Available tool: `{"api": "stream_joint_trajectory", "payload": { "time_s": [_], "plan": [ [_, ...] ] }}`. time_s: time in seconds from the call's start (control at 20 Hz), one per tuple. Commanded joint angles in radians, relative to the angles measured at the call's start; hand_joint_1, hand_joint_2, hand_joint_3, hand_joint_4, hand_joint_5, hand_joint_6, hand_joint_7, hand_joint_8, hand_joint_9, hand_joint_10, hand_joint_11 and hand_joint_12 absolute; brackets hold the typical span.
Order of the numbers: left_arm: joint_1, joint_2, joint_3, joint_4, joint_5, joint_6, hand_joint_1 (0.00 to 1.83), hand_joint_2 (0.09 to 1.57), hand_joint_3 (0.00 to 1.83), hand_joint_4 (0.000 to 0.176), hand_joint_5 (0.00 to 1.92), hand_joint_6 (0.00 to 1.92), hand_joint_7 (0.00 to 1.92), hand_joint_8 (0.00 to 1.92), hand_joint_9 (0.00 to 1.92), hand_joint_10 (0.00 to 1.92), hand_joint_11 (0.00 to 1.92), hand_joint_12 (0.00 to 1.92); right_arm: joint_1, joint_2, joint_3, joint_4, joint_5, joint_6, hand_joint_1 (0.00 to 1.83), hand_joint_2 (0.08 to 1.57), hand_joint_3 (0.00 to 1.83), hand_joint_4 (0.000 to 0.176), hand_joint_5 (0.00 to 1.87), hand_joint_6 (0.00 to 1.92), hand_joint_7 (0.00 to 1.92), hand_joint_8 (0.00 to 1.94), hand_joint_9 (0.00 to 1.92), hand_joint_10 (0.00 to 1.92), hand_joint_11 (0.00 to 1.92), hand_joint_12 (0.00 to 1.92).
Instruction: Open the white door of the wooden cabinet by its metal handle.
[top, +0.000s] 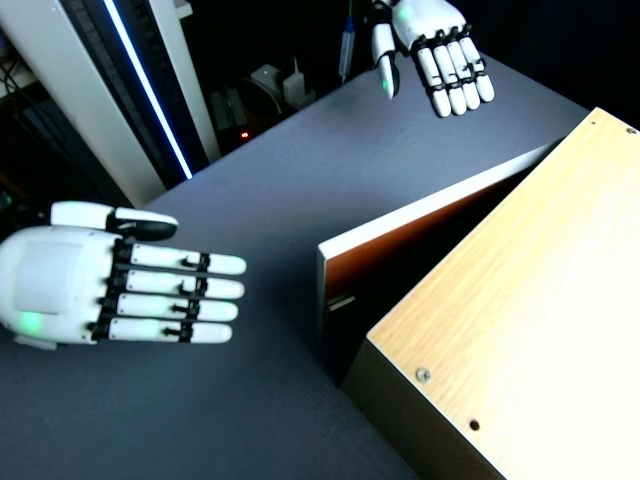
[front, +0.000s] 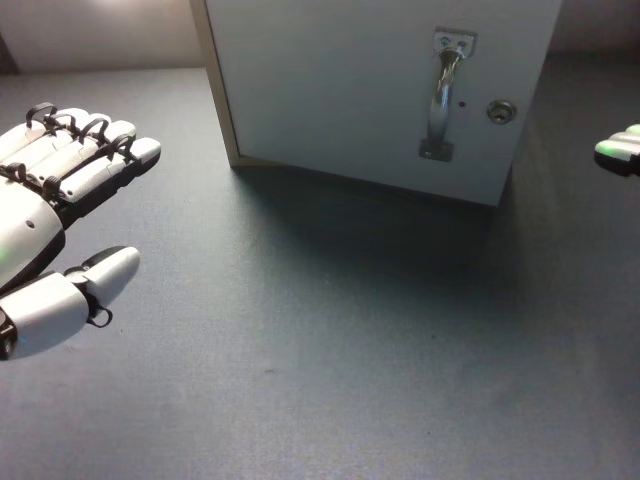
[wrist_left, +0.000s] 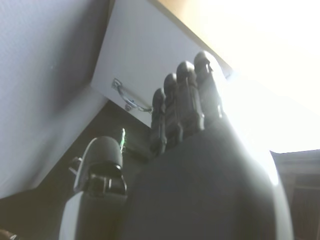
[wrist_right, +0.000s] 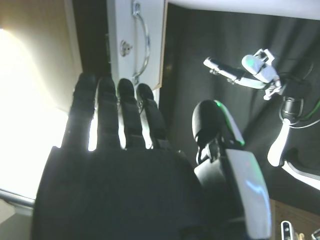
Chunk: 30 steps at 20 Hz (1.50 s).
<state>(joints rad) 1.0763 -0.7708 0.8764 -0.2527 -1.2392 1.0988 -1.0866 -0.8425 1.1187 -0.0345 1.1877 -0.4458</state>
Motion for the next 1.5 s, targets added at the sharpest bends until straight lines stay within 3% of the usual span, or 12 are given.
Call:
{"api": "stream_joint_trajectory", "payload": {
  "time_s": [0.0, 0.35, 0.55, 0.7, 1.0, 1.15, 1.45],
  "plan": [
    [-0.009, -0.001, 0.008, 0.002, -0.116, -0.003, 0.0, 1.53, 0.02, 0.0, 0.13, 0.0, 0.09, 0.0, 0.08, 0.01, 0.02, 0.21, 0.019, 0.0, 0.006, 0.028, 0.116, 0.005, 0.29, 1.43, 0.01, 0.0, 0.15, 0.01, 0.12, 0.0, 0.08, 0.01, 0.06, 0.12],
    [-0.009, -0.001, 0.01, 0.004, -0.115, -0.006, 0.0, 1.55, 0.01, 0.0, 0.14, 0.01, 0.1, 0.0, 0.09, 0.0, 0.03, 0.23, 0.062, -0.021, 0.034, 0.02, 0.084, 0.005, 0.2, 1.46, 0.01, 0.0, 0.14, 0.0, 0.15, 0.01, 0.1, 0.0, 0.12, 0.09],
    [-0.009, -0.002, 0.01, 0.005, -0.114, -0.008, 0.0, 1.57, 0.01, 0.0, 0.13, 0.01, 0.08, 0.01, 0.07, 0.01, 0.02, 0.22, 0.122, -0.036, 0.07, 0.006, 0.025, 0.005, 0.39, 1.49, 0.0, 0.0, 0.09, 0.0, 0.07, 0.0, 0.03, 0.0, 0.1, 0.05],
    [-0.009, -0.003, 0.01, 0.005, -0.113, -0.011, 0.0, 1.55, 0.0, 0.0, 0.11, 0.0, 0.06, 0.0, 0.06, 0.0, 0.0, 0.19, 0.161, -0.044, 0.095, 0.006, -0.007, 0.003, 0.26, 1.5, 0.01, 0.0, 0.02, 0.0, 0.01, 0.0, 0.0, 0.0, 0.01, 0.01],
    [-0.008, -0.003, 0.011, 0.005, -0.113, -0.016, 0.0, 1.56, 0.0, 0.0, 0.11, 0.0, 0.07, 0.0, 0.06, 0.0, 0.01, 0.19, 0.248, -0.075, 0.146, 0.006, -0.089, -0.031, 0.2, 1.49, 0.0, 0.0, 0.0, 0.0, 0.0, 0.0, 0.0, 0.0, 0.0, 0.0],
    [-0.008, -0.003, 0.011, 0.005, -0.112, -0.017, 0.0, 1.55, 0.0, 0.0, 0.11, 0.0, 0.06, 0.0, 0.05, 0.0, 0.0, 0.17, 0.293, -0.096, 0.173, 0.006, -0.127, -0.047, 0.01, 1.45, 0.0, 0.0, 0.0, 0.0, 0.0, 0.0, 0.0, 0.0, 0.0, 0.0],
    [-0.008, -0.005, 0.012, 0.007, -0.11, -0.02, 0.0, 1.55, 0.0, 0.0, 0.1, 0.0, 0.06, 0.0, 0.06, 0.0, 0.01, 0.18, 0.368, -0.132, 0.212, -0.014, -0.201, -0.077, 0.0, 1.45, 0.0, 0.0, 0.0, 0.0, 0.0, 0.0, 0.0, 0.0, 0.0, 0.0]
  ]
}}
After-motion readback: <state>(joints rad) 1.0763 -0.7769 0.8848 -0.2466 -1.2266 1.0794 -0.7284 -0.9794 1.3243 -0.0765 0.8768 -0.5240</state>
